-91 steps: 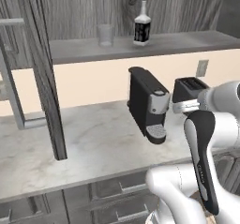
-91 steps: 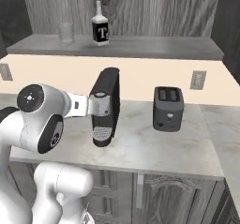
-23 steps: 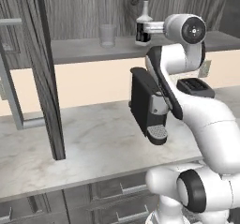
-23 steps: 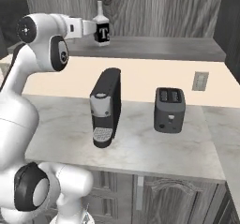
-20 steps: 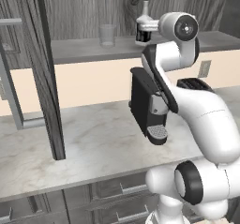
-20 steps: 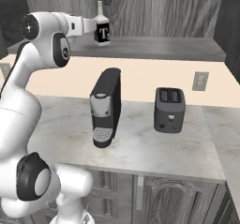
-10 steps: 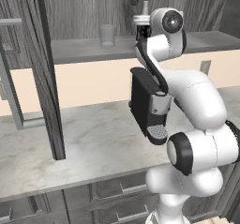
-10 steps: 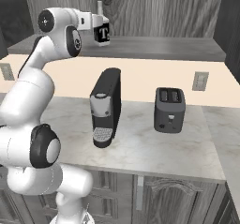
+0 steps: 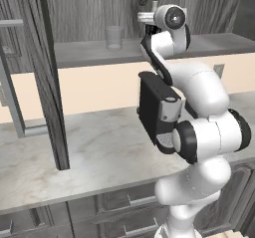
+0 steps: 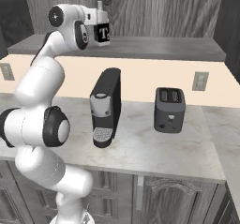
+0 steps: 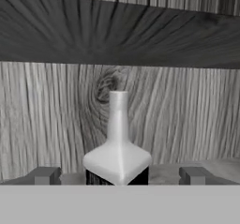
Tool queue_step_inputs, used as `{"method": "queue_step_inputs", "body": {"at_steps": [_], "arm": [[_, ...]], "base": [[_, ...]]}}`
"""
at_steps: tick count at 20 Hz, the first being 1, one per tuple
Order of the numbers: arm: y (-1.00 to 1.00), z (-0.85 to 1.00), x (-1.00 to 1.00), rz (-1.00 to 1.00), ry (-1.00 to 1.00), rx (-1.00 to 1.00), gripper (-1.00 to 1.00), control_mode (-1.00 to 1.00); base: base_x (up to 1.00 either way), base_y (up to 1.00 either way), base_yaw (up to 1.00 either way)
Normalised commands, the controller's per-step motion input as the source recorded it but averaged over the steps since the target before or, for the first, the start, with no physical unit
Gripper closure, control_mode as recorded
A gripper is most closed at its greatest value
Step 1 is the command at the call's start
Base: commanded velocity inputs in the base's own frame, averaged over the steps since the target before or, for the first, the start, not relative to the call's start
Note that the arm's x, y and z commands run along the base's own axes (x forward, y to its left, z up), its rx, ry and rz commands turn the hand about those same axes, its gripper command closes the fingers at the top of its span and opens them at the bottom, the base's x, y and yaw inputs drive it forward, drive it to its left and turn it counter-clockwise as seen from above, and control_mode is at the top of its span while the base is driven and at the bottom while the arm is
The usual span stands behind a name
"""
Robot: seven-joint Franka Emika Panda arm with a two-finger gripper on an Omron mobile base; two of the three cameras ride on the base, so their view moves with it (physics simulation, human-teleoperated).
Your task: There is a bowl on the dining counter. Grab a lemon wedge from the fridge and place it in the bowl. Then get the liquor bottle and glass cup from the cabinet and place them next to the bowl.
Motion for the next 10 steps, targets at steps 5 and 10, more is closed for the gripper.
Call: {"method": "queue_step_inputs", "body": {"at_steps": [5, 10], "arm": [[0.00, 0.00, 0.35, 0.00, -0.04, 0.00, -1.00, -1.00], [0.00, 0.00, 0.38, 0.00, 0.00, 0.00, -1.00, -1.00]], "base": [[0.00, 0.00, 0.00], [0.00, 0.00, 0.00]]}}
